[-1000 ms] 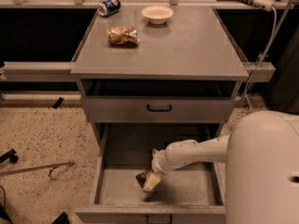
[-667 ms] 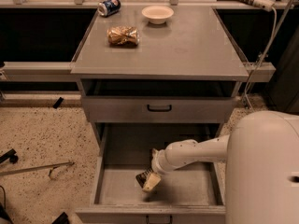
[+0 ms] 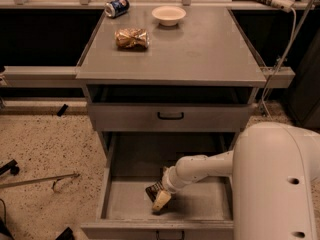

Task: Pick rxbar chocolate from middle drawer and place on counter

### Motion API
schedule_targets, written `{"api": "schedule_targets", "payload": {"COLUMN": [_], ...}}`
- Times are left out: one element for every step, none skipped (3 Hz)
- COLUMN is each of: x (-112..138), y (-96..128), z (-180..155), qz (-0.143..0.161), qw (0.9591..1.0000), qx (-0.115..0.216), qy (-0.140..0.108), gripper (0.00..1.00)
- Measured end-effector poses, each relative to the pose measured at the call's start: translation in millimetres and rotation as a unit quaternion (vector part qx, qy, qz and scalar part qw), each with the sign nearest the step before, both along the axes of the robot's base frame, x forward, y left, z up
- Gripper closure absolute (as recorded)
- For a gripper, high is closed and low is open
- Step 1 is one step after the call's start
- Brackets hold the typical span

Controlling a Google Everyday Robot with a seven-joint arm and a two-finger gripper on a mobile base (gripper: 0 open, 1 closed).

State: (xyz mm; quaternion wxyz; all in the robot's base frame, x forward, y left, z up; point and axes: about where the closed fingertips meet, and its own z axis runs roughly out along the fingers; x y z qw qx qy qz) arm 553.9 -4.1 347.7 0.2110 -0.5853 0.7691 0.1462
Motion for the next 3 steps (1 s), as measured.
{"api": "schedule_targets", "payload": {"x": [-0.7, -0.7, -0.7], "y": [-1.0, -0.9, -0.9], "z": [-13.0, -13.2, -13.2], "qz": [-0.001, -0.001, -0.001], "qw": [0.9999, 0.9999, 0.9999], "qx": [0.0, 0.0, 0.0], "qy": [0.01, 0.01, 0.01], "gripper": [0.0, 0.19, 0.42]}}
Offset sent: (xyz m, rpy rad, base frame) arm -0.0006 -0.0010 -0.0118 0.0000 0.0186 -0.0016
